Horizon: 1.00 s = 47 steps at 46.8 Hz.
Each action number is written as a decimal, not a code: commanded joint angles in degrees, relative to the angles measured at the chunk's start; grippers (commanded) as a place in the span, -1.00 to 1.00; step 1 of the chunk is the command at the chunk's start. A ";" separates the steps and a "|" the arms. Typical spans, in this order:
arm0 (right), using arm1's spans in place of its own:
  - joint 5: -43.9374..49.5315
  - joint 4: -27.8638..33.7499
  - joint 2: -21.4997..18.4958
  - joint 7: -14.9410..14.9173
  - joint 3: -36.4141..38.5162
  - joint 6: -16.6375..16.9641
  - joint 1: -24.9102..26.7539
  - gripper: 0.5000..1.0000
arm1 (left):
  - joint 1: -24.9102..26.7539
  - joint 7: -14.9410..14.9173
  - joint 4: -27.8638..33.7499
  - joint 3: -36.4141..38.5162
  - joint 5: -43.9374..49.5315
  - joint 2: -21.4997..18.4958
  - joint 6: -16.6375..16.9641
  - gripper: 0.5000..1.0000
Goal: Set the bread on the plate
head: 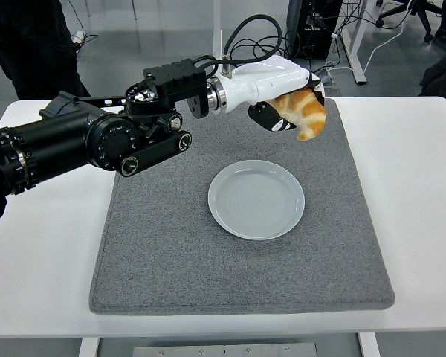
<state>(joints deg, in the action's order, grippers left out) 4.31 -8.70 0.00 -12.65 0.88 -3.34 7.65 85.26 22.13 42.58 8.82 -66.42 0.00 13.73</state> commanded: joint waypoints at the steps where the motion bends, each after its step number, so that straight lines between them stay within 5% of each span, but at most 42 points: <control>1: 0.00 0.00 0.00 -0.01 0.00 0.00 -0.01 1.00 | -0.18 0.11 -0.04 1.63 0.06 0.00 -0.01 -1.00; 47: 0.00 0.00 0.00 -0.01 0.00 0.00 -0.01 1.00 | -11.87 0.02 -0.39 8.84 -3.45 0.00 2.36 -1.00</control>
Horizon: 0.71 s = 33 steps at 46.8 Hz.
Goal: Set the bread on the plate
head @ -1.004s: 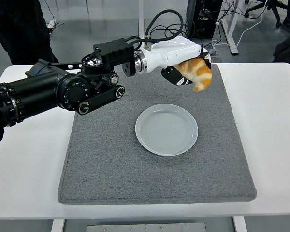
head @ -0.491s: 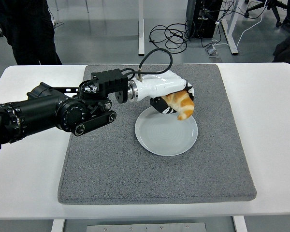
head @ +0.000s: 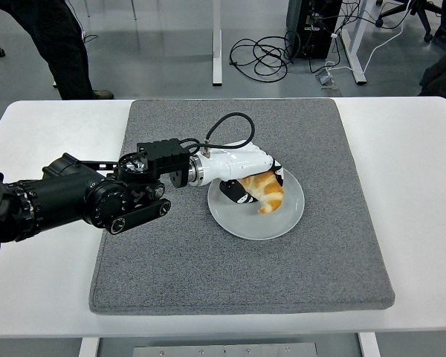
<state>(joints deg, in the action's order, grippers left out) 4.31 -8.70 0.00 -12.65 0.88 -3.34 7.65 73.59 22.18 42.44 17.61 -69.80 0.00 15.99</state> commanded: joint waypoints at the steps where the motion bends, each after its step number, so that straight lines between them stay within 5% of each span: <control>1: 0.00 0.00 0.00 -0.01 0.00 0.00 0.00 1.00 | -0.29 -0.03 -0.43 0.05 -0.07 0.00 0.09 -1.00; 33: 0.00 0.00 0.00 -0.01 0.00 0.00 0.00 1.00 | -2.40 -0.38 -1.40 1.63 -0.34 0.00 1.67 -1.00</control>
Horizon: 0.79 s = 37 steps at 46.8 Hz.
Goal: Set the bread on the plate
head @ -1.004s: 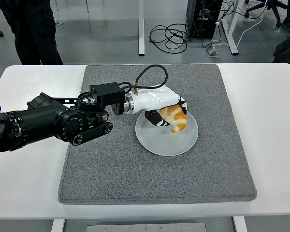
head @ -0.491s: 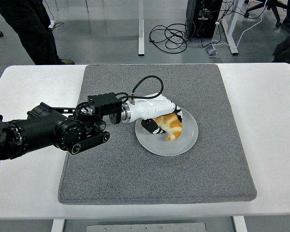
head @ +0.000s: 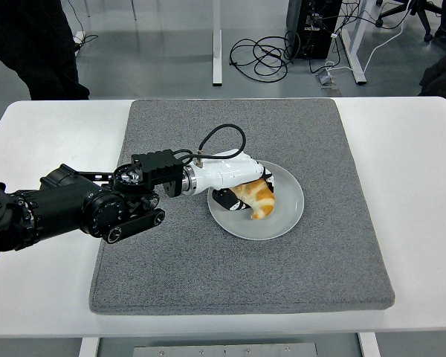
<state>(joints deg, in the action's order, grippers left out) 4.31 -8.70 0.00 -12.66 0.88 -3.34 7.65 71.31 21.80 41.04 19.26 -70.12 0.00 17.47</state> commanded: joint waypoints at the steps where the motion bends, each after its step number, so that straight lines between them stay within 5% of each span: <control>1: 0.00 0.00 0.00 0.09 0.00 0.00 0.00 1.00 | -0.12 0.00 0.00 -0.02 -0.01 0.00 0.28 -1.00; 20: 0.00 0.00 0.00 0.01 0.00 0.00 0.00 1.00 | -0.30 0.08 0.00 -0.19 0.16 0.00 0.55 -1.00; 21: 0.00 0.00 0.00 0.01 0.00 0.00 0.00 1.00 | -0.21 0.17 0.09 -0.19 0.25 0.00 0.55 -0.86; 23: 0.00 0.00 0.00 0.01 0.00 0.00 0.00 1.00 | -0.12 0.17 0.35 -0.37 0.60 0.00 0.55 0.34; 24: 0.00 0.00 0.00 0.01 0.00 0.00 0.00 1.00 | -0.03 0.08 0.62 -0.45 0.78 0.00 0.55 0.60; 28: 0.00 0.00 0.00 0.01 0.00 0.00 0.00 1.00 | 0.32 0.17 1.76 -0.98 1.30 0.00 0.02 0.88; 37: 0.00 0.00 0.00 0.01 0.00 0.00 0.00 1.00 | 1.46 0.26 4.66 -0.81 2.10 0.00 -0.33 0.89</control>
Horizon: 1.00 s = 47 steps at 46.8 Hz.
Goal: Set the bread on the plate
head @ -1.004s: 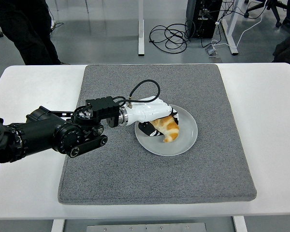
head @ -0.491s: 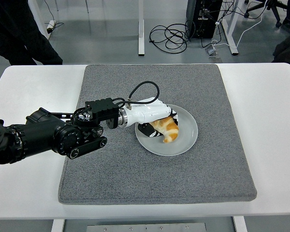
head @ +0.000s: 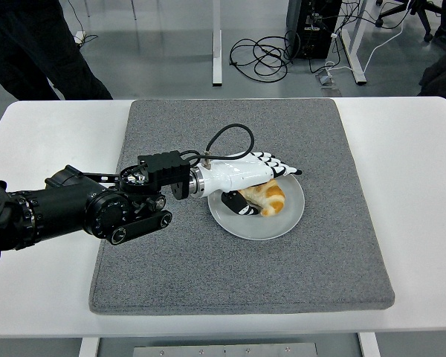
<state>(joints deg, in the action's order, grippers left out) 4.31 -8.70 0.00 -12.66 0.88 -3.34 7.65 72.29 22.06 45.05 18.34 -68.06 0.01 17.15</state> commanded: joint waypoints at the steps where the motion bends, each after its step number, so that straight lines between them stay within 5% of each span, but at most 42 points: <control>1: 0.00 0.00 0.00 0.00 0.00 0.00 0.00 1.00 | 0.75 -0.09 0.83 0.21 0.04 -0.01 -0.01 0.89; 13: 0.00 0.00 0.00 0.00 0.00 0.00 0.00 1.00 | 9.53 -0.35 8.73 -0.49 4.59 -0.01 -3.52 0.89; 23: 0.00 0.00 0.00 0.00 0.00 0.00 0.00 1.00 | 17.36 -0.26 13.31 -2.42 12.95 -7.03 -8.62 0.89; 30: 0.00 0.00 0.00 0.00 0.00 0.00 0.00 1.00 | 17.89 -0.26 13.31 -8.13 17.96 -11.51 -11.08 0.90; 42: 0.00 0.00 0.00 0.00 0.43 0.17 0.00 1.00 | 16.83 0.00 12.52 -20.97 33.07 -20.74 -19.95 0.90; 47: 0.00 -0.62 0.00 0.00 0.35 0.18 -0.18 1.00 | 15.69 -0.09 12.52 -22.99 38.26 -23.47 -20.40 0.90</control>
<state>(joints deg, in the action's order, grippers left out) 4.31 -9.19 0.00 -12.68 1.21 -3.19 7.59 88.53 22.05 57.58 -3.65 -32.62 -21.85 -3.20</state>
